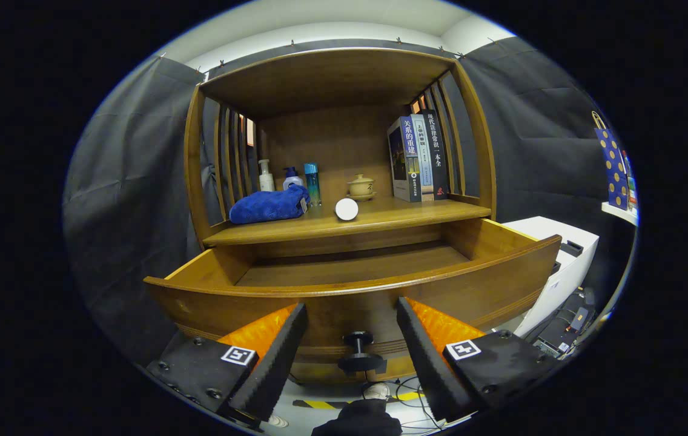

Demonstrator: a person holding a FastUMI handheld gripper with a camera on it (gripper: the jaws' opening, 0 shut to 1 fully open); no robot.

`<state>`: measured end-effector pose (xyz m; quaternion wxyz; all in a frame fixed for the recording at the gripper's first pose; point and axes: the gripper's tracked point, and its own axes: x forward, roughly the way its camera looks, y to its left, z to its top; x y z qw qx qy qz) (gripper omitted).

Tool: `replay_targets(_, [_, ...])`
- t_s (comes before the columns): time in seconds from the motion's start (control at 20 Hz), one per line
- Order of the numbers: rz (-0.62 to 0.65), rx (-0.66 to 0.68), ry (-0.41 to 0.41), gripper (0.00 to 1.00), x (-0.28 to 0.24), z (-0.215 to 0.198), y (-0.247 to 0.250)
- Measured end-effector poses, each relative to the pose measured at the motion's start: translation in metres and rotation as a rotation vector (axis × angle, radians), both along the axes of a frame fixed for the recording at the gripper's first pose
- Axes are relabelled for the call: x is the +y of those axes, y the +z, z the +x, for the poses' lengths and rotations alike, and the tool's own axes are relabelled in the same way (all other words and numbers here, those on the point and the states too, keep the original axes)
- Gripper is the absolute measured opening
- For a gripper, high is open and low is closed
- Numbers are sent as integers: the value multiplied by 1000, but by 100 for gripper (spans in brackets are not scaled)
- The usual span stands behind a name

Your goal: Pull open the drawer, take out the items inside it, and place them on the countertop above the cabinet.

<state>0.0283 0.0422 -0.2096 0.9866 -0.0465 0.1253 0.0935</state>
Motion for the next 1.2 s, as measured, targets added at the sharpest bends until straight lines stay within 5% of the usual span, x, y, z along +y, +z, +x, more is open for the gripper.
replay_targets(1.2, [-22, 21, 7, 98, 26, 86, -5])
